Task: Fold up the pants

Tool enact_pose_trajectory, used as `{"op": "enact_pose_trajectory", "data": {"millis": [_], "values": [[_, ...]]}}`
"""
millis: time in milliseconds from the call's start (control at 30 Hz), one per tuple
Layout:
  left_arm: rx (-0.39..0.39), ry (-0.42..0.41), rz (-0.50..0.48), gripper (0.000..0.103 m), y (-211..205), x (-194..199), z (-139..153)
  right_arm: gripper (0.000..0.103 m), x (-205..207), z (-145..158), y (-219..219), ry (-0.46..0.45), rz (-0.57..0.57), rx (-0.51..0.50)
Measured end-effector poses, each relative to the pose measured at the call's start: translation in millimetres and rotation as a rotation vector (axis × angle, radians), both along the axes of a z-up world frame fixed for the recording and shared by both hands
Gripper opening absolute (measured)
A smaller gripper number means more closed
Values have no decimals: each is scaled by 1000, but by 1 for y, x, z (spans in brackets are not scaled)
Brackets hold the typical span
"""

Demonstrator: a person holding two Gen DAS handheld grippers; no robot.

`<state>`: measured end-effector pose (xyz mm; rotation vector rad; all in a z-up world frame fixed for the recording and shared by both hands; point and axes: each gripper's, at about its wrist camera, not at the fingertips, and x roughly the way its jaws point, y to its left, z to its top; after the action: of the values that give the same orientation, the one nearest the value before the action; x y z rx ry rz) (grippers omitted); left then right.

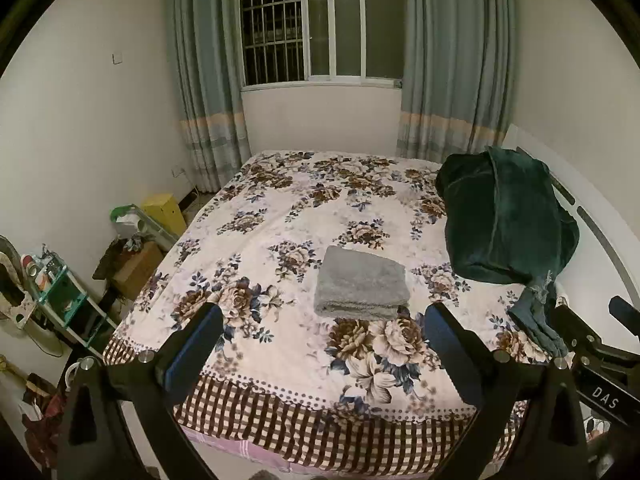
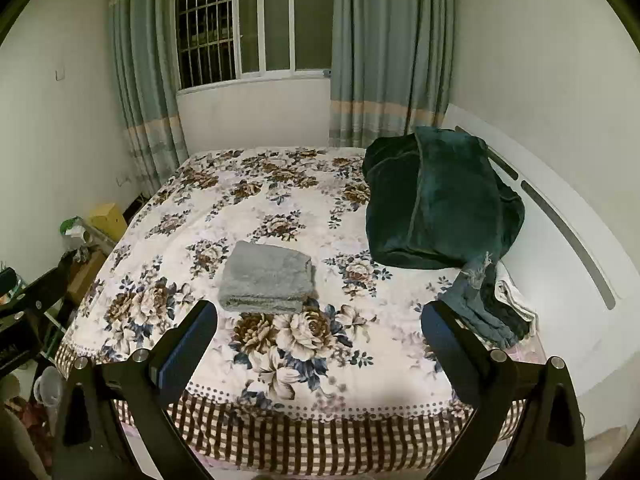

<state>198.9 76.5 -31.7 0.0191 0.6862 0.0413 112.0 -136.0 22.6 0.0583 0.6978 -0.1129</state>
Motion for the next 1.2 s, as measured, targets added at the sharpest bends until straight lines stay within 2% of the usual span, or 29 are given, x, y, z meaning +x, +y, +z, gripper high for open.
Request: {"op": "enact_pose_trajectory", "data": {"millis": [300, 833, 1200], "values": [[-1, -11, -2, 103, -5, -8, 5, 103, -7, 12, 3, -21, 0, -6], [2, -10, 3, 103, -6, -14, 11, 103, -7, 13, 6, -18, 7, -1], [-3, -12, 10, 103, -5, -19, 17, 103, -3, 19, 15, -12, 49, 0]]}}
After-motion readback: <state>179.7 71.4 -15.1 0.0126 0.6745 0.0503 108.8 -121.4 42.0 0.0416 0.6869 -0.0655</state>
